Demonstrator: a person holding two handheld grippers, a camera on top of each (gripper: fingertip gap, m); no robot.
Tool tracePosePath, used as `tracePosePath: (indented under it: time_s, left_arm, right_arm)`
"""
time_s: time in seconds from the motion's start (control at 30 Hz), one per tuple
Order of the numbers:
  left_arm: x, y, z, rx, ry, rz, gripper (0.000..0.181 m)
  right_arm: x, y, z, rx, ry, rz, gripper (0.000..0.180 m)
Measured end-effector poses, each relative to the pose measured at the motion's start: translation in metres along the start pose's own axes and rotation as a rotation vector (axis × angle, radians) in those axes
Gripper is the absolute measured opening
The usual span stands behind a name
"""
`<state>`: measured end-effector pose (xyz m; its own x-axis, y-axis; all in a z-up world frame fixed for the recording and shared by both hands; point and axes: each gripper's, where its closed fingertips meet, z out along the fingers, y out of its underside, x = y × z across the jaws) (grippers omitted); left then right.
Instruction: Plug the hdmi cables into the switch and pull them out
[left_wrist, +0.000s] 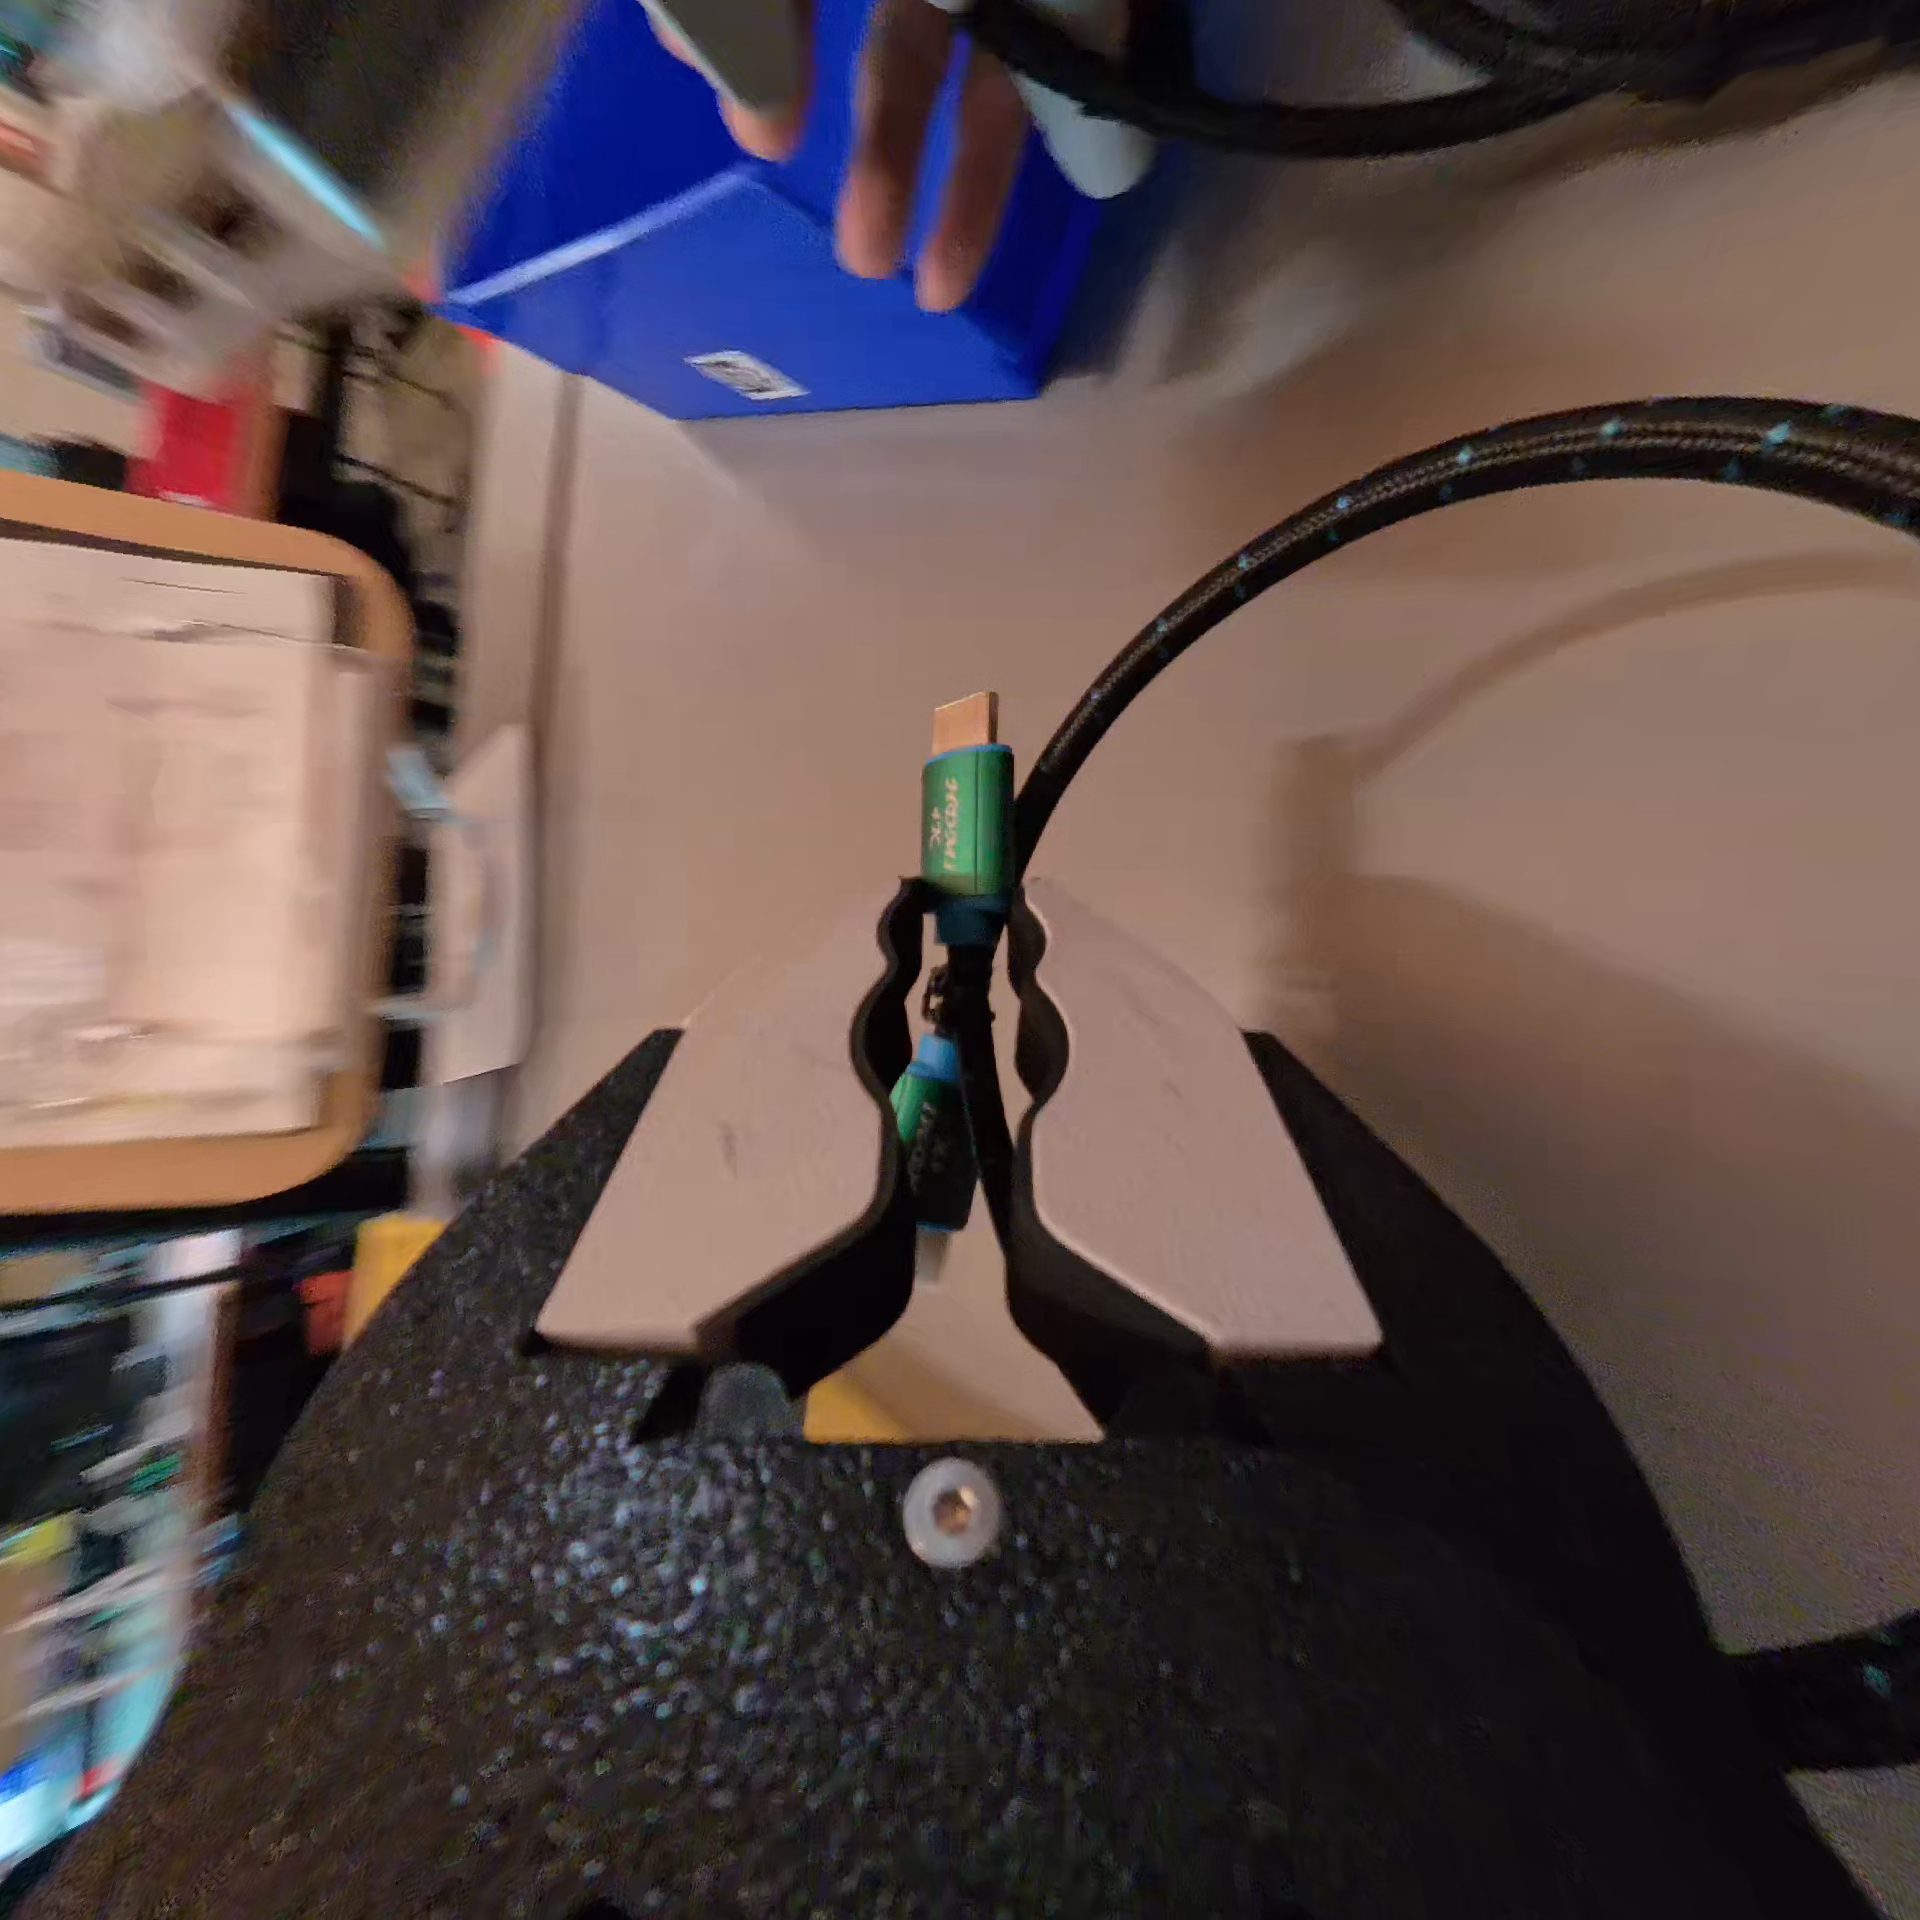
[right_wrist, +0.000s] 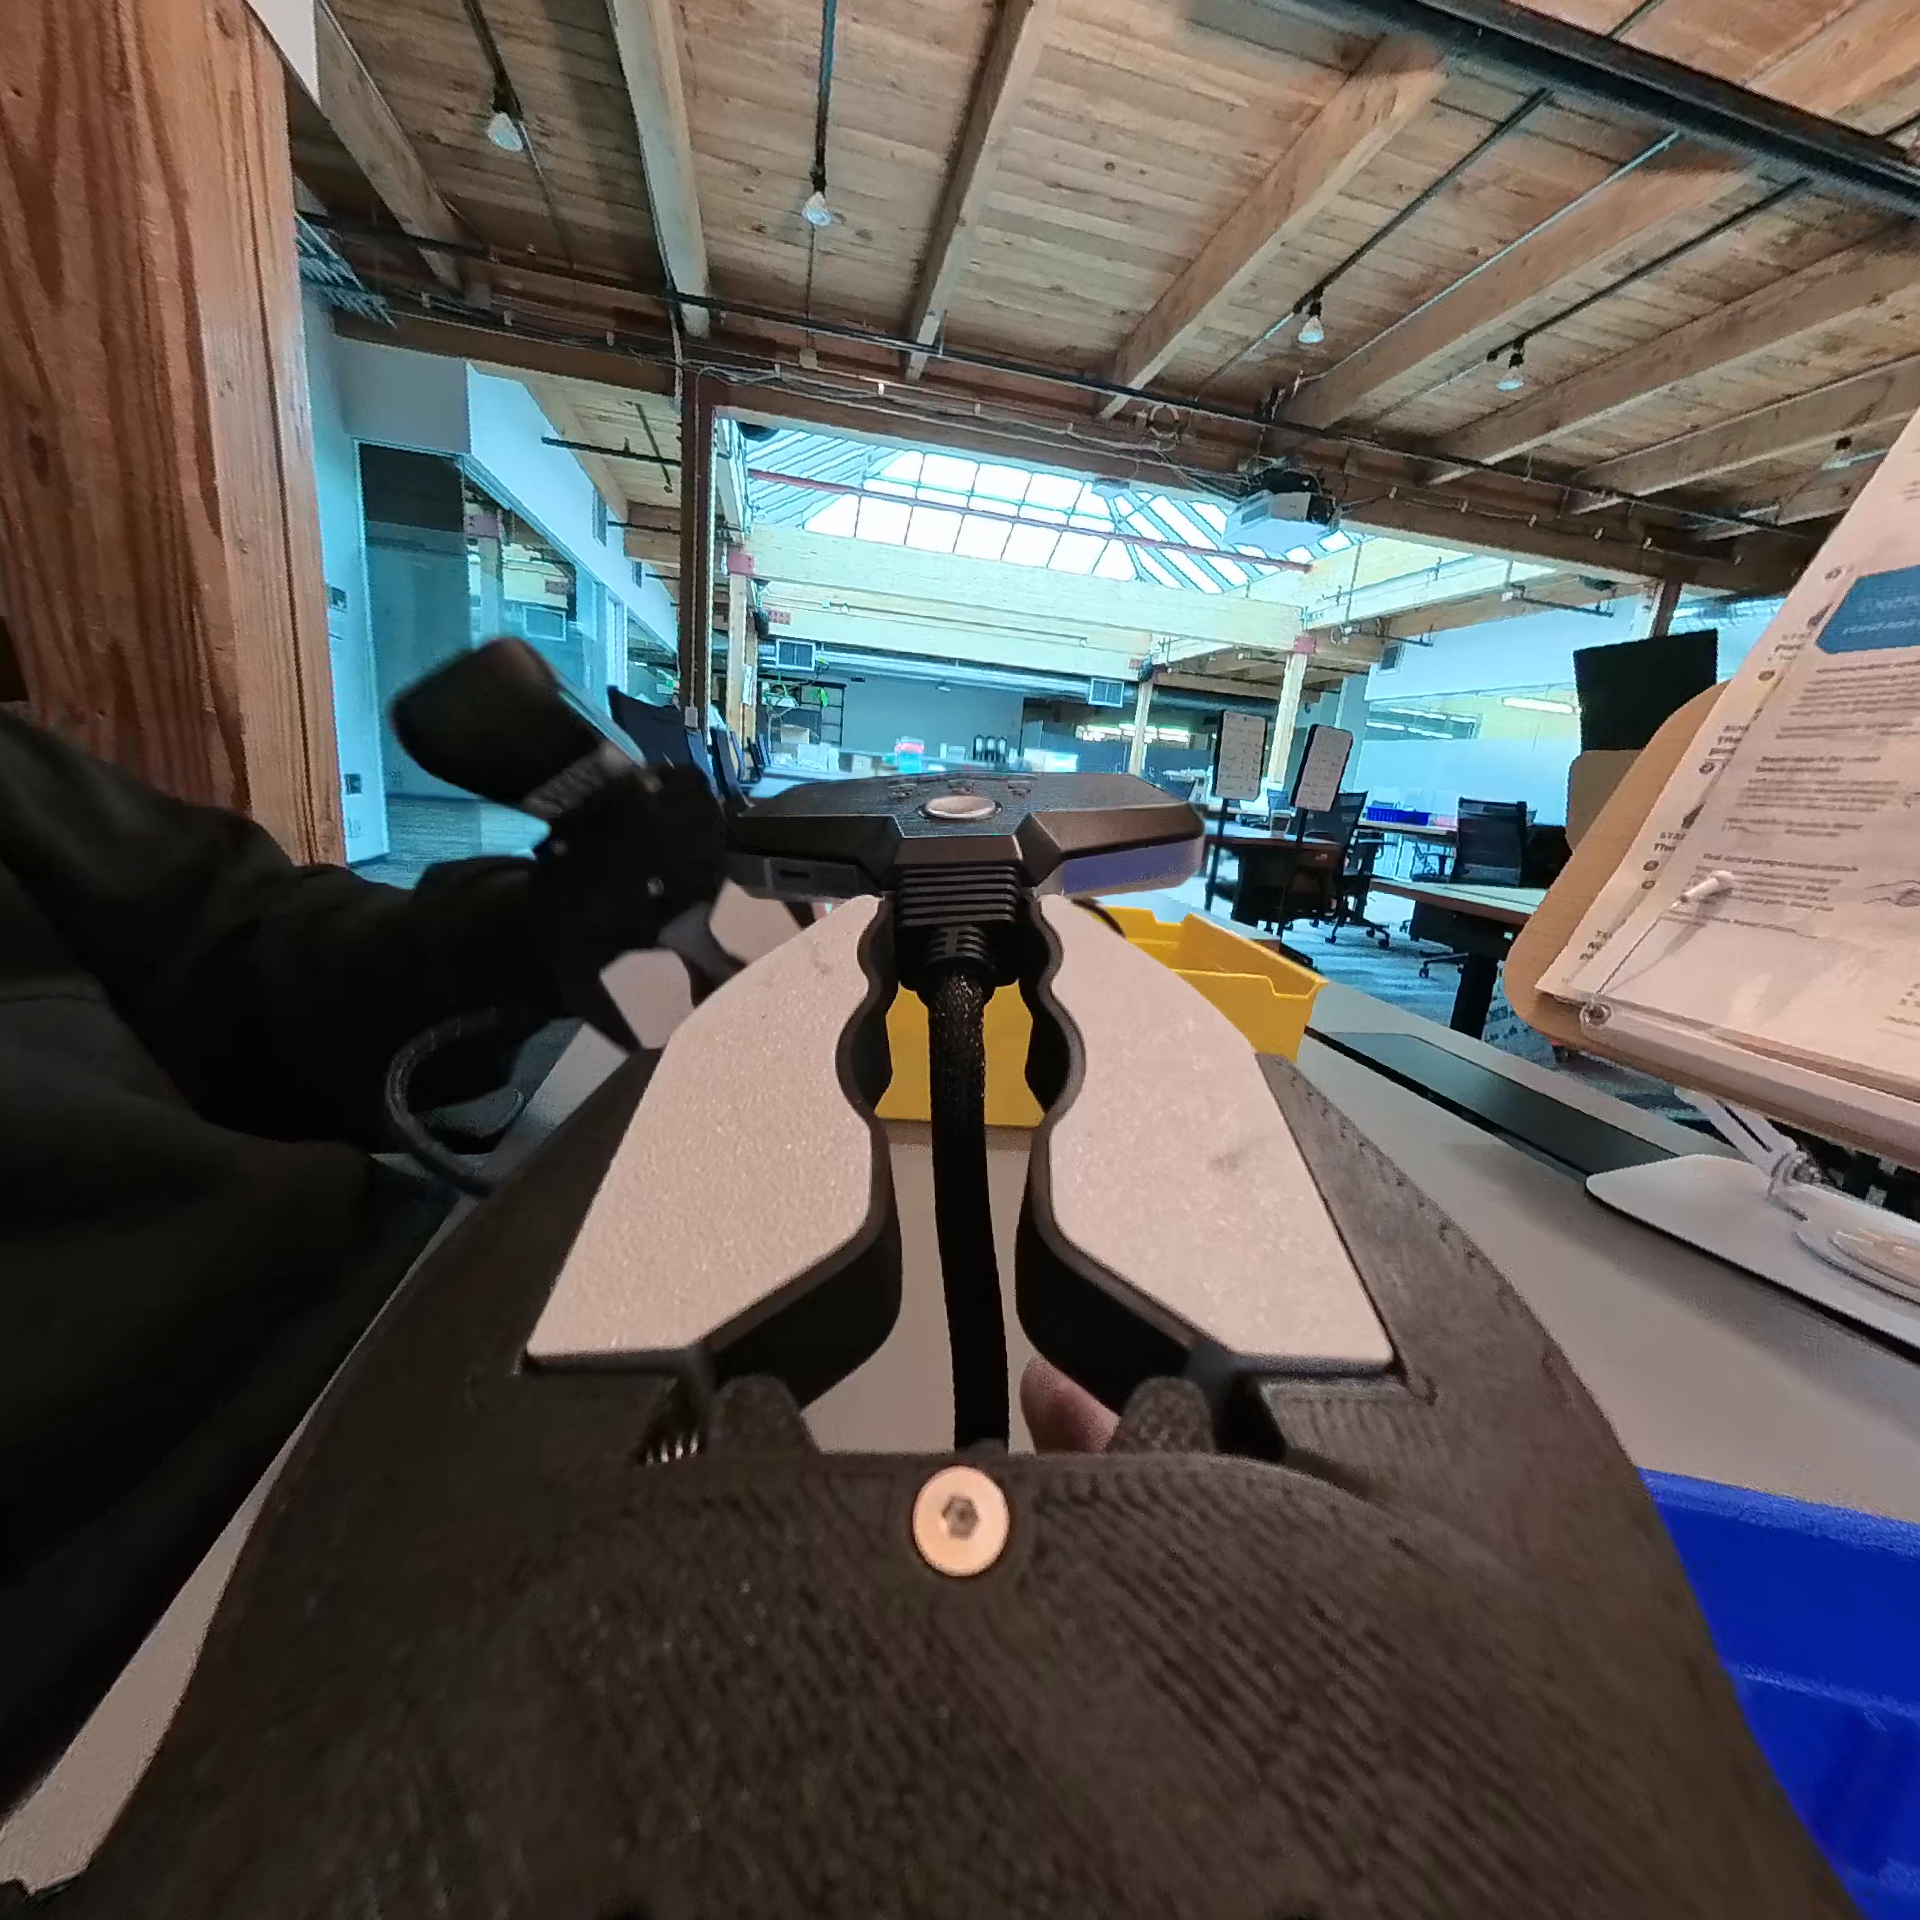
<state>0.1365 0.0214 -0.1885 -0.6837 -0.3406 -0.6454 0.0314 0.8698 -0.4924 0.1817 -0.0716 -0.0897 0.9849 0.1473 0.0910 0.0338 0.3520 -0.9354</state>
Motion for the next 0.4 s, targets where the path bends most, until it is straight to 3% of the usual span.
tracePosePath:
  time_s: [0.13, 0.4]
  left_arm:
    - [-0.034, -0.008, -0.036, -0.079, -0.189, 0.195, 0.015]
    - [-0.047, -0.023, -0.062, 0.008, -0.088, 0.140, 0.015]
  right_arm:
    - [-0.001, 0.005, 0.003, -0.034, -0.006, 0.040, 0.022]
    - [-0.011, 0.008, 0.009, -0.034, -0.101, 0.183, 0.023]
